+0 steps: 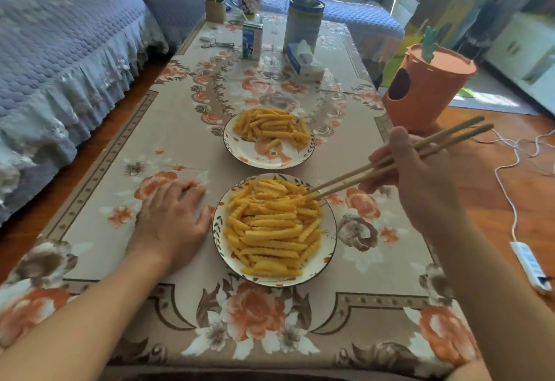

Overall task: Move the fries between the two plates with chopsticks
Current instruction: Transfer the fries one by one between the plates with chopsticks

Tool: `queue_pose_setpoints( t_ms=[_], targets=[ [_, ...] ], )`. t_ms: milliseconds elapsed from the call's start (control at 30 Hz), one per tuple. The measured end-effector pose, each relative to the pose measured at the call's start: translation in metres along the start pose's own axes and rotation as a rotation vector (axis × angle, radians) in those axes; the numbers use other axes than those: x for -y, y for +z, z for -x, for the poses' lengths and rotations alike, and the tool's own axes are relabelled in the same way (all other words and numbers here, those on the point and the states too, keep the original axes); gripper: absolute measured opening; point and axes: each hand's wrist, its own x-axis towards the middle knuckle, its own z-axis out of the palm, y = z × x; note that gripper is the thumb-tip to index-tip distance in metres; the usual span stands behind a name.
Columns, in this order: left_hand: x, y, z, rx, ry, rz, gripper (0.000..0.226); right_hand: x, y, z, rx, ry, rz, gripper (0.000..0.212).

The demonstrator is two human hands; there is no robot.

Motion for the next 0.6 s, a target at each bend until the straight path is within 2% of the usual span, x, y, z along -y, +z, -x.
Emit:
queue_pose_setpoints(
  t_ms=[200, 400, 600],
  targets=[
    [-0.002, -0.001, 0.002, 0.001, -0.009, -0.010, 0.049, -0.014, -0.023, 0.012, 0.045, -0.011, 0.097, 0.048],
    [-0.002, -0.001, 0.000, -0.003, -0.015, -0.007, 0.060, -0.025, -0.021, 0.014, 0.157, -0.015, 0.124, 0.040],
    [-0.004, 0.000, 0.000, -0.012, -0.001, -0.015, 0.061, -0.024, -0.039, -0.002, -0.020, -0.026, -0.036, 0.044]
  ],
)
